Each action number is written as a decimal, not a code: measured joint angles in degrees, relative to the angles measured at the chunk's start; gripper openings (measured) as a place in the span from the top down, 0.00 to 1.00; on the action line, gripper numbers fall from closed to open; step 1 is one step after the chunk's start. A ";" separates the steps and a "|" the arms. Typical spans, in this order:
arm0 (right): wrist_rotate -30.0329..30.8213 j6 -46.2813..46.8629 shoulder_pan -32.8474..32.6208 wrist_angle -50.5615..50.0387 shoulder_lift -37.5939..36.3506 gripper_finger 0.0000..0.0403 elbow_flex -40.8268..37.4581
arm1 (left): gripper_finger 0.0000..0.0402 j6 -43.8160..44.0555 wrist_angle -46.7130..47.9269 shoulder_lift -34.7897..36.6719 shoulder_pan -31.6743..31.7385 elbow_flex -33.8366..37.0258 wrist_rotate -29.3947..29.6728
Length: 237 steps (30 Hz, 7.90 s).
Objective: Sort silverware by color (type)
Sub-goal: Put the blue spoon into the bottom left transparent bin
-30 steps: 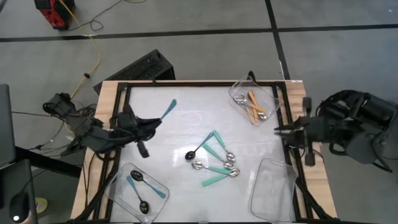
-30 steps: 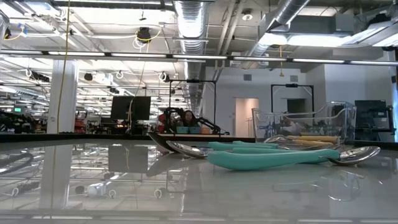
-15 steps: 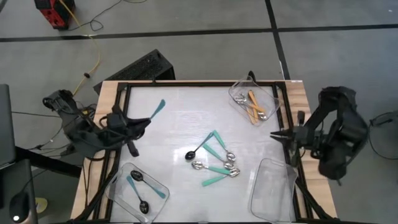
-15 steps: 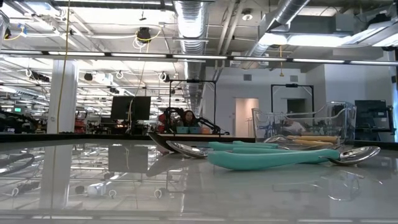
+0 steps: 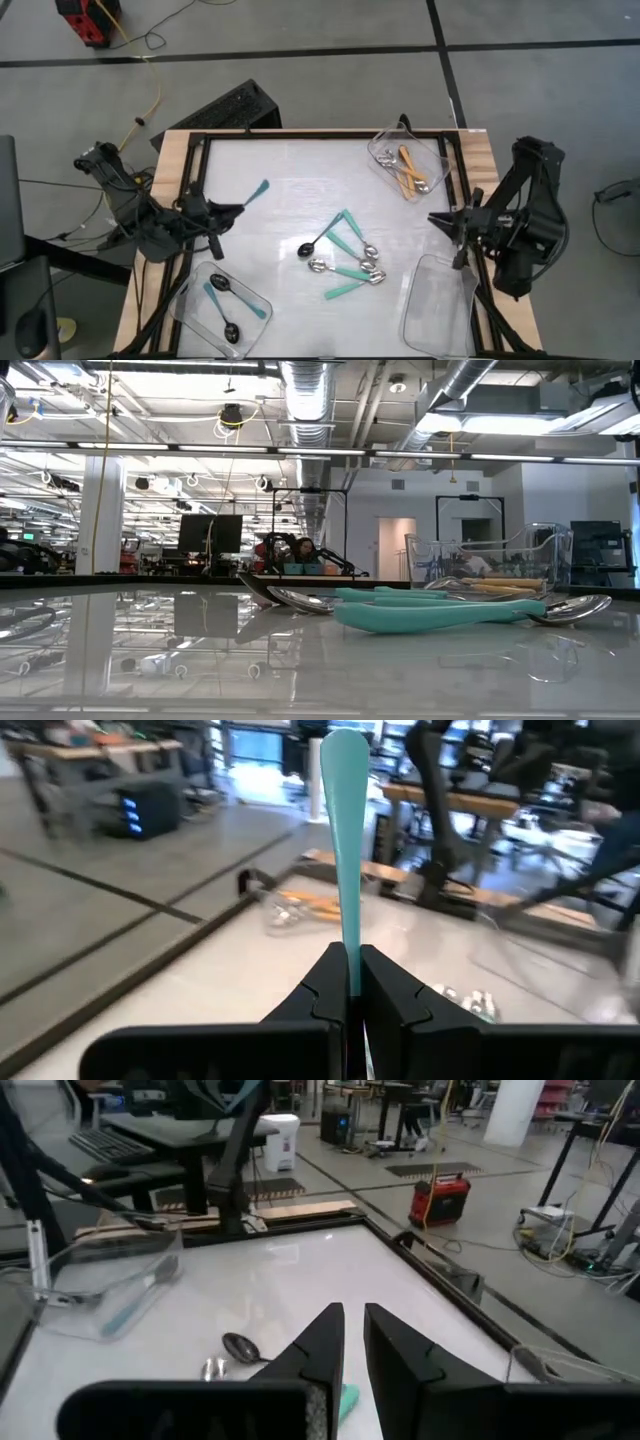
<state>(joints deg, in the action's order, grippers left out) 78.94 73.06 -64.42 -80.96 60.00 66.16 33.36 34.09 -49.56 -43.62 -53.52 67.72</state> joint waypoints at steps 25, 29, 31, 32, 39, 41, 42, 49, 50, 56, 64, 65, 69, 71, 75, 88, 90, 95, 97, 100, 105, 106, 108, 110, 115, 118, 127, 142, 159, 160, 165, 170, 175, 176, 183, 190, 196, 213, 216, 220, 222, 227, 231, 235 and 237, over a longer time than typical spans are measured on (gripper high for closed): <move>-48.39 -69.03 33.57 91.46 2.15 0.83 -21.29 | 1.00 -27.25 -41.36 4.17 17.47 15.42 -46.16; -57.87 -73.55 39.74 95.77 2.67 0.83 -22.65 | 1.00 -28.19 -41.32 3.05 22.37 15.42 -51.77; -62.54 -73.71 43.18 97.33 4.01 0.83 -22.72 | 1.00 -28.21 -41.24 2.31 25.19 15.42 -55.86; -64.70 -73.54 44.64 97.08 4.26 0.83 -22.88 | 1.00 -28.26 -41.22 1.98 26.55 15.42 -57.86; -71.94 -69.90 54.20 100.87 10.35 0.77 -22.96 | 1.00 -30.42 -44.74 -1.24 33.31 15.42 -64.17; -74.01 -70.10 55.82 103.61 12.90 0.74 -22.83 | 1.00 -31.37 -45.66 -2.30 33.79 15.46 -64.43; -74.88 -70.07 56.33 104.92 13.81 0.72 -22.83 | 1.00 -31.70 -46.76 -2.82 34.08 15.65 -64.12; -74.06 -71.95 57.94 113.79 20.84 0.57 -22.81 | 1.00 -31.79 -66.44 -1.97 34.48 28.24 -59.71; -74.06 -71.98 58.20 114.81 21.35 0.55 -22.81 | 1.00 -31.43 -69.35 -1.67 34.56 30.14 -59.49; -74.23 -71.13 59.00 127.33 27.83 0.44 -22.68 | 1.00 -28.56 -77.42 -2.62 35.17 35.34 -59.59; -74.55 -71.61 59.06 137.02 37.33 0.43 -16.98 | 1.00 -28.38 -82.91 -7.29 35.16 35.75 -58.19; -74.55 -71.89 59.06 137.32 38.01 0.43 -16.03 | 1.00 -28.43 -83.24 -7.62 35.17 35.74 -57.99; -74.54 -72.05 59.16 136.93 38.76 0.43 -14.26 | 1.00 -29.61 -86.33 -9.76 35.07 35.74 -58.00; -74.54 -72.02 59.33 136.92 38.75 0.43 -13.75 | 1.00 -29.65 -88.16 -11.25 35.01 35.74 -57.98; -73.95 -72.06 59.47 137.32 38.24 0.41 -13.69 | 1.00 -29.70 -90.68 -14.27 35.01 35.72 -57.94; -74.54 -72.04 59.67 137.47 38.70 0.34 -13.69 | 1.00 -30.31 -97.29 -18.09 35.04 35.72 -57.85; -74.54 -72.05 59.67 137.34 38.70 0.34 -13.12 | 1.00 -30.31 -97.69 -18.09 35.04 35.72 -57.85; -74.52 -73.59 59.67 135.79 38.68 0.34 -10.92 | 1.00 -30.26 -98.12 -18.07 35.04 35.72 -57.85; -74.53 -74.55 59.67 135.58 38.72 0.34 -10.40 | 1.00 -30.26 -98.14 -18.07 35.04 35.72 -57.85; -74.52 -74.64 59.67 135.13 38.70 0.34 -10.00 | 1.00 -30.24 -98.14 -18.07 35.04 35.72 -57.85; -74.52 -74.64 59.76 135.10 38.70 0.34 -10.00 | 1.00 -30.20 -98.12 -18.07 35.04 35.72 -57.85; -74.52 -74.64 59.76 135.11 38.70 0.34 -10.00 | 1.00 -30.18 -98.12 -18.07 35.04 35.72 -57.85; -74.52 -74.62 59.76 134.96 38.70 0.34 -10.00 | 1.00 -30.15 -98.15 -18.07 35.04 35.70 -57.81; -74.52 -74.62 59.76 135.01 38.70 0.34 -10.00 | 1.00 -30.22 -98.18 -18.07 35.04 35.63 -57.65; -74.49 -74.62 59.76 134.56 38.70 0.34 -10.00 | 1.00 -30.64 -97.68 -18.07 35.04 34.53 -57.94; -74.49 -74.61 59.76 134.68 38.70 0.34 -10.00 | 1.00 -31.13 -97.39 -18.07 35.04 34.47 -57.98; -74.47 -74.60 60.12 134.63 38.70 0.34 -10.01 | 1.00 -31.23 -96.68 -18.07 35.04 34.47 -57.34; -74.45 -74.42 60.87 134.57 38.70 0.34 -10.00 | 1.00 -31.01 -100.71 -22.65 34.88 34.50 -56.44; -74.41 -72.63 60.87 133.74 38.70 0.34 -9.98 | 1.00 -31.29 -101.75 -23.67 34.88 34.52 -55.70; -74.41 -72.63 60.87 133.72 38.70 0.34 -9.98 | 1.00 -31.29 -101.73 -23.67 34.88 34.52 -55.71; -74.41 -72.60 60.87 133.74 38.70 0.34 -9.98 | 1.00 -31.29 -101.71 -23.67 34.88 34.52 -55.71; -74.41 -72.46 60.87 133.74 38.70 0.34 -9.98 | 1.00 -31.27 -101.71 -23.67 34.88 34.52 -55.71; -74.41 -72.46 60.87 133.75 38.70 0.34 -9.98 | 1.00 -31.27 -101.71 -23.67 34.88 34.52 -55.71; -74.41 -72.46 60.87 133.73 38.70 0.34 -9.97 | 1.00 -31.27 -101.71 -23.67 34.88 34.52 -55.71; -74.38 -72.65 60.87 129.59 38.63 0.34 -7.57 | 1.00 -31.33 -100.92 -23.67 35.01 33.93 -55.73; -74.30 -73.05 60.87 127.83 38.68 0.34 -7.49 | 1.00 -31.55 -101.10 -23.67 35.01 33.71 -55.75; -73.77 -73.64 61.12 128.06 38.68 0.37 -7.49 | 1.00 -31.53 -100.72 -23.67 35.01 33.71 -55.73; -75.02 -75.71 60.94 126.93 38.68 0.91 -7.51 | 1.00 -31.62 -100.19 -23.67 35.04 33.73 -55.45; -75.01 -75.74 60.98 126.71 38.65 0.91 -7.50 | 1.00 -31.39 -100.20 -23.67 35.06 33.75 -55.37; -74.71 -75.88 60.43 126.63 38.65 0.91 -7.51 | 1.00 -30.86 -100.20 -23.67 35.04 33.75 -55.62; -74.73 -75.89 60.43 126.59 38.65 0.91 -7.49 | 1.00 -30.75 -100.18 -23.67 35.04 33.75 -55.58; -74.46 -76.13 60.46 126.51 38.65 0.91 -7.49 | 0.96 -28.78 -100.10 -23.67 35.01 33.75 -53.58; -73.86 -76.37 60.48 125.91 38.70 0.91 -7.51 | 0.87 -27.68 -98.28 -23.67 35.01 33.73 -51.93; -73.94 -76.35 60.48 126.14 38.70 0.91 -7.51 | 0.75 -27.72 -96.52 -23.67 35.01 33.73 -51.99; -74.08 -76.33 60.47 126.15 38.70 0.91 -7.51 | 0.69 -27.88 -96.23 -23.67 35.01 33.73 -51.99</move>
<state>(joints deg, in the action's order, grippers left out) 4.86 -3.27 -3.95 45.19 98.70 58.65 5.48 -62.14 -73.23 -8.60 -19.79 15.73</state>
